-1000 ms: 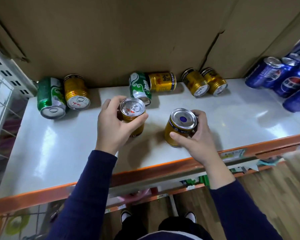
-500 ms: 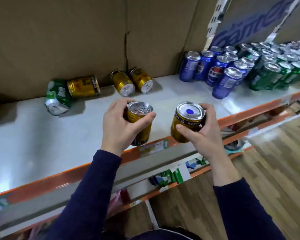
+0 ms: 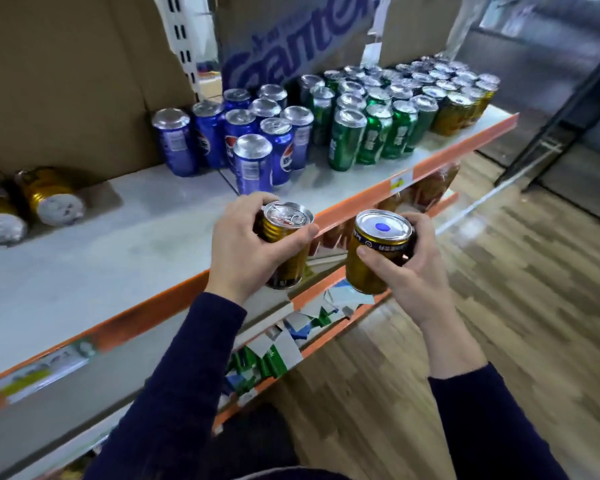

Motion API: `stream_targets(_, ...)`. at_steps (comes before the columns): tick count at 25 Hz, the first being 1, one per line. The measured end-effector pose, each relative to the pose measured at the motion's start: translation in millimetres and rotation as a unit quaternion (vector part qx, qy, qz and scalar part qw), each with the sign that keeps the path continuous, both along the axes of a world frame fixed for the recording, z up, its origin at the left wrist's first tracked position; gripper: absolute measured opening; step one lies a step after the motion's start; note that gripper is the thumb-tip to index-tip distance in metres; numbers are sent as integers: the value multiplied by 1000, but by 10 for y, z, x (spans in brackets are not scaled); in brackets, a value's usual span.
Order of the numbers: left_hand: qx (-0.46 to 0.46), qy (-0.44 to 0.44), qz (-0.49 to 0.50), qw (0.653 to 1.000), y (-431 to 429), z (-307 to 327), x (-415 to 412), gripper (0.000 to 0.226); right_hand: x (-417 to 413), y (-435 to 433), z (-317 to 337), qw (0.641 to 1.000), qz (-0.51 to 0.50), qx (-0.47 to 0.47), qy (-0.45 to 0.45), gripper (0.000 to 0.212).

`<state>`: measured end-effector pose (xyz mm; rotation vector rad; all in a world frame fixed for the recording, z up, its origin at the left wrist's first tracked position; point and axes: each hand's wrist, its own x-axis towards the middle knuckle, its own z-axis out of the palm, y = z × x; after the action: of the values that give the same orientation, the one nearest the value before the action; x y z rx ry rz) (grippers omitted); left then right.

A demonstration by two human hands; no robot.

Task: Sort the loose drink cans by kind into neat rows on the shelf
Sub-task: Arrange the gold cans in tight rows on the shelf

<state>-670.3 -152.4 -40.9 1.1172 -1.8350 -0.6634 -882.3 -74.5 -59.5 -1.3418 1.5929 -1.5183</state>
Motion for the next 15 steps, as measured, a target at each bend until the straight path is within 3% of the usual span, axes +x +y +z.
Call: stream_targets(15, -30, 38, -115, 992, -1763, 223, -3167, 59, -2819, -1268, 15, 987, -151, 1, 47, 51)
